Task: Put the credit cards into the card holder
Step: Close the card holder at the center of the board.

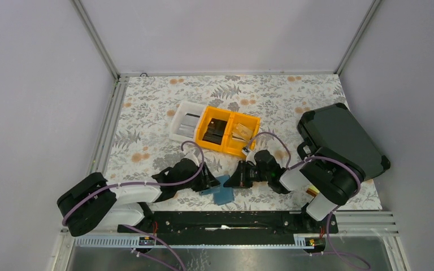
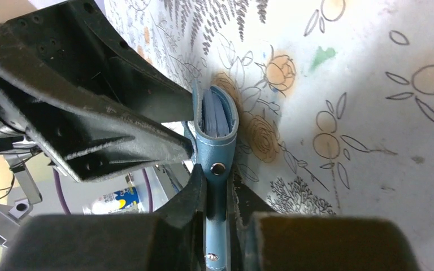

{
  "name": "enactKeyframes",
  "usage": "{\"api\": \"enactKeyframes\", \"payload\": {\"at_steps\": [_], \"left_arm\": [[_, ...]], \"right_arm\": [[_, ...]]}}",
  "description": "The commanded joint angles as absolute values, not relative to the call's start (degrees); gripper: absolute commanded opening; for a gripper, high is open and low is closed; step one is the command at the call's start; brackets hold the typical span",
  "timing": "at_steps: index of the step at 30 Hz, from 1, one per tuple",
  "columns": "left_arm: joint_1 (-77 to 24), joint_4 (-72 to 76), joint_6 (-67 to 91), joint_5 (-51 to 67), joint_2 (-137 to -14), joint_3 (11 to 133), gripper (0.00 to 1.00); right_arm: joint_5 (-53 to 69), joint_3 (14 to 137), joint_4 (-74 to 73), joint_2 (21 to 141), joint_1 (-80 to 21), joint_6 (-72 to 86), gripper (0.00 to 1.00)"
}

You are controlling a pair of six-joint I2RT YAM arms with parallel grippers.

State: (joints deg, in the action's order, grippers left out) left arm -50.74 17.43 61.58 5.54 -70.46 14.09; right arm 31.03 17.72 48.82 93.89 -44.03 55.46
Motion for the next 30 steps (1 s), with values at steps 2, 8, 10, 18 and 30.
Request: {"api": "enactKeyframes", "payload": {"at_steps": [2, 8, 10, 18, 30], "left_arm": [[-51.6, 2.5, 55.3, -2.7, -65.6, 18.9, 0.69], [-52.7, -7.8, 46.2, -16.0, -49.2, 26.9, 0.87], [-53.2, -10.1, 43.4, -18.0, -47.7, 30.1, 0.89], [-65.3, -12.1, 38.0, -30.5, -52.2, 39.2, 0.92], [-73.1, -8.5, 33.7, -47.2, -69.3, 47.0, 0.96]], "right_arm": [[27.4, 19.1, 42.0, 87.6, -44.6, 53.6, 0.0], [10.0, 34.1, 8.3, 74.1, -44.5, 43.4, 0.0], [5.6, 39.4, -0.3, 73.1, -44.5, 42.2, 0.0], [-4.5, 53.3, -13.7, 75.0, -44.5, 46.2, 0.0], [-2.4, 60.0, -16.0, 79.9, -46.8, 52.0, 0.0]]}}
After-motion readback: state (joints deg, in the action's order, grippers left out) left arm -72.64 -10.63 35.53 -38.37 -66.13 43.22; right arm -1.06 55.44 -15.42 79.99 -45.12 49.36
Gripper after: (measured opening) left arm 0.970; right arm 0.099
